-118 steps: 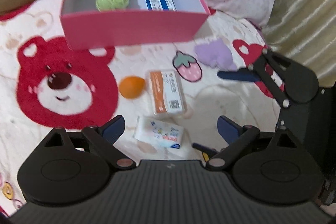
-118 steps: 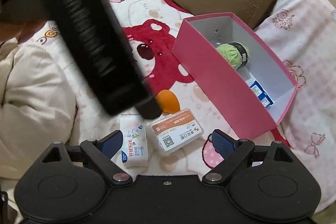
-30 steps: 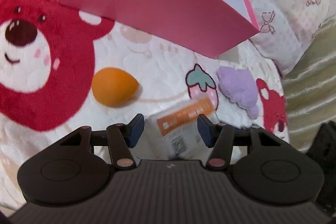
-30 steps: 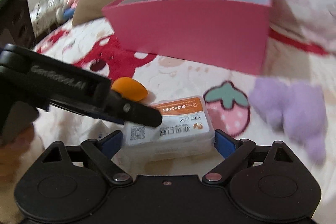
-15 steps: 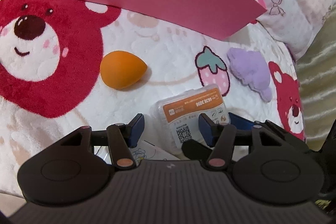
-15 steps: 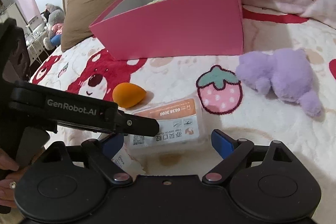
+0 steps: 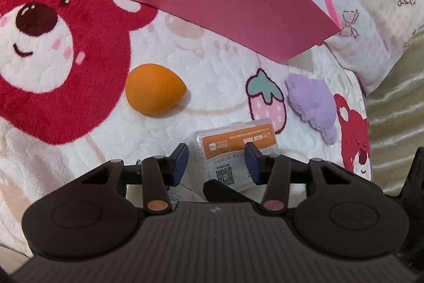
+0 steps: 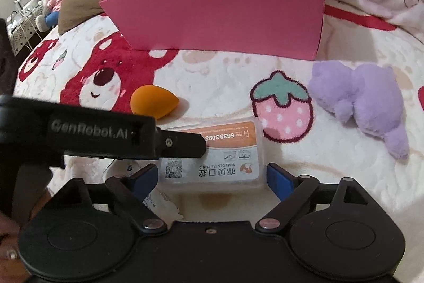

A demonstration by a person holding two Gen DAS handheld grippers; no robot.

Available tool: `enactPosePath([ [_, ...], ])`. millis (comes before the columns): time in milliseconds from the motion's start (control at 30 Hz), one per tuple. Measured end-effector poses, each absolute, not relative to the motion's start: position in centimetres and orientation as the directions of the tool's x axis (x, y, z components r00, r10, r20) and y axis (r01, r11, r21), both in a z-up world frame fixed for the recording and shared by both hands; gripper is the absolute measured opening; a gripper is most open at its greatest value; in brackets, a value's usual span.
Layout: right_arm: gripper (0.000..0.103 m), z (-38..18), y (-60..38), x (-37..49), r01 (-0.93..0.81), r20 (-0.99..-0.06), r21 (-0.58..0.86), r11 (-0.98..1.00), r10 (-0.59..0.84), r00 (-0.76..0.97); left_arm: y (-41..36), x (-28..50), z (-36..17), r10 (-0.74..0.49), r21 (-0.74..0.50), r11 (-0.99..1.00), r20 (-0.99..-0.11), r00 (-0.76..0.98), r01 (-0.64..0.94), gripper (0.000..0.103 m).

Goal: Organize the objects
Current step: 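Lift the clear plastic box with the left tool toward the pink box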

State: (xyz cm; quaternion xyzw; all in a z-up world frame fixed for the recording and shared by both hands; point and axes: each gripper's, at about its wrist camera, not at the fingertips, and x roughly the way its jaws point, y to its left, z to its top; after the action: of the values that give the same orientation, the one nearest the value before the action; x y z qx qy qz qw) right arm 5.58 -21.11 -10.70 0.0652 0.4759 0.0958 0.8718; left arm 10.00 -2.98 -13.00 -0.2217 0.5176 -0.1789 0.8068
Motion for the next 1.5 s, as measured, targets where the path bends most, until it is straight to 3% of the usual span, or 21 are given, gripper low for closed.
enactPosePath([
  [300,0.094,-11.0,-20.4,6.0,-0.080,-0.829,0.180,0.980,0.195,0.524,-3.0,9.7,-12.7,-0.524,-0.543,0.836,-0.748,0.408,0.080,0.046],
  [600,0.094,-6.8,-18.2,4.7,-0.066,-0.805,0.091,0.994,0.113,0.582,-1.6,8.3,-8.2,-0.552,-0.546,0.824,-0.712,0.434,0.152,0.046],
  [967,0.094,-1.7,-17.0,3.4,-0.035,-0.787,0.139,0.990,0.132,0.602,-0.3,6.4,-2.6,-0.550,-0.515,0.831,-0.707,0.445,0.210,0.046],
  [1500,0.094,4.3,-15.0,3.0,-0.028,-0.770,0.150,0.988,0.134,0.623,3.2,5.8,2.5,-0.589,-0.563,0.798,-0.654,0.475,0.215,0.044],
])
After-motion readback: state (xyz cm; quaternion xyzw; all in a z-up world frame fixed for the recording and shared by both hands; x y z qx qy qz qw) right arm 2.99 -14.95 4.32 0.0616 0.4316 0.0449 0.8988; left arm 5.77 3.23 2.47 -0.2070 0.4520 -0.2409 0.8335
